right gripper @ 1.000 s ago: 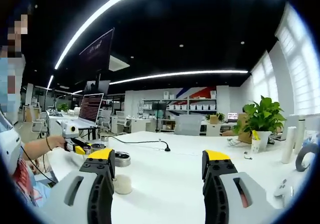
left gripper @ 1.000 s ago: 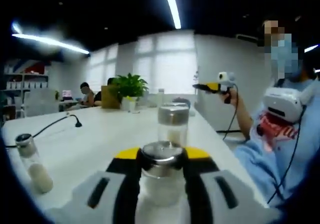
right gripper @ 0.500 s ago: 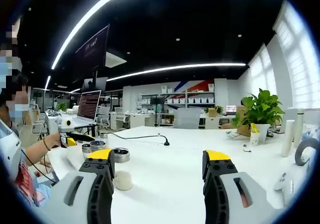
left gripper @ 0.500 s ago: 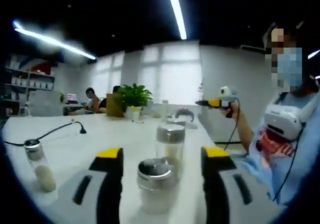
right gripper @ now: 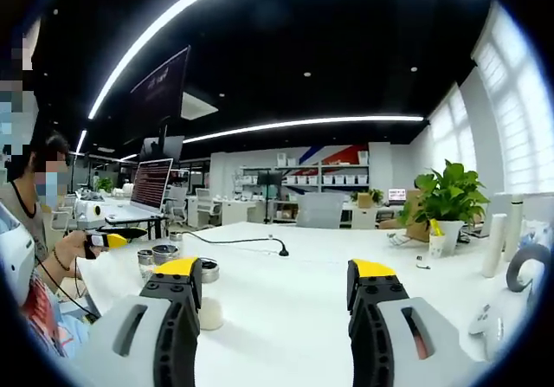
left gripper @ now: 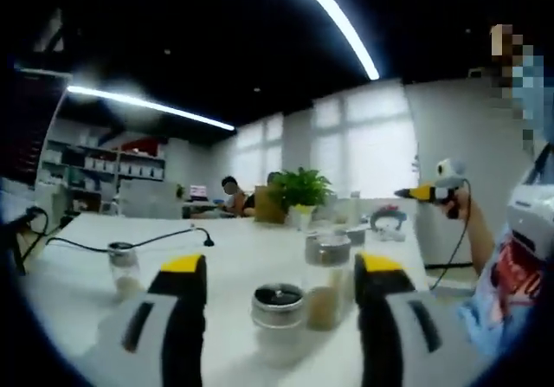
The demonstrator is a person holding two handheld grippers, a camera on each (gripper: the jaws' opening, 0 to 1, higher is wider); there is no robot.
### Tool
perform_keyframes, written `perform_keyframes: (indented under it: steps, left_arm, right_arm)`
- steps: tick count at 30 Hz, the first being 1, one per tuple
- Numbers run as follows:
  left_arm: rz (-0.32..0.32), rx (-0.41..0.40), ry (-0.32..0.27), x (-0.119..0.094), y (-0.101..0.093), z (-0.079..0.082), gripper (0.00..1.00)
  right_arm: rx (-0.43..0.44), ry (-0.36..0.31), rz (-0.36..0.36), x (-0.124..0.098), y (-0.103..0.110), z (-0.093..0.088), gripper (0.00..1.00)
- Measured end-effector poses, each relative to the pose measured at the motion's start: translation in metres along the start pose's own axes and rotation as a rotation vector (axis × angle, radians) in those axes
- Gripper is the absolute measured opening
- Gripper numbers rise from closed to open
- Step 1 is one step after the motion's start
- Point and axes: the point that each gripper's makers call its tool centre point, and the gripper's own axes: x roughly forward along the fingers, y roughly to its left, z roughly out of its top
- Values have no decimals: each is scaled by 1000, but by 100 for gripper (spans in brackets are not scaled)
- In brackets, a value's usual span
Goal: Rotate the seasoning bottle until the label or dispensing opening points toward the visible target arrow and the bottle remains upright within the marked orientation range
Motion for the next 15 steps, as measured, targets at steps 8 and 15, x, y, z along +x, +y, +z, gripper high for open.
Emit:
perform_keyframes:
  steps: [8,15]
  left_arm:
    - [206,6,-1,0,9,-9,61]
    - [288,61,-38,16,-1,-9,58]
  right_arm:
    - [10,26,8,4,2,-6,71]
    - [4,47,52,11,17,-13,71]
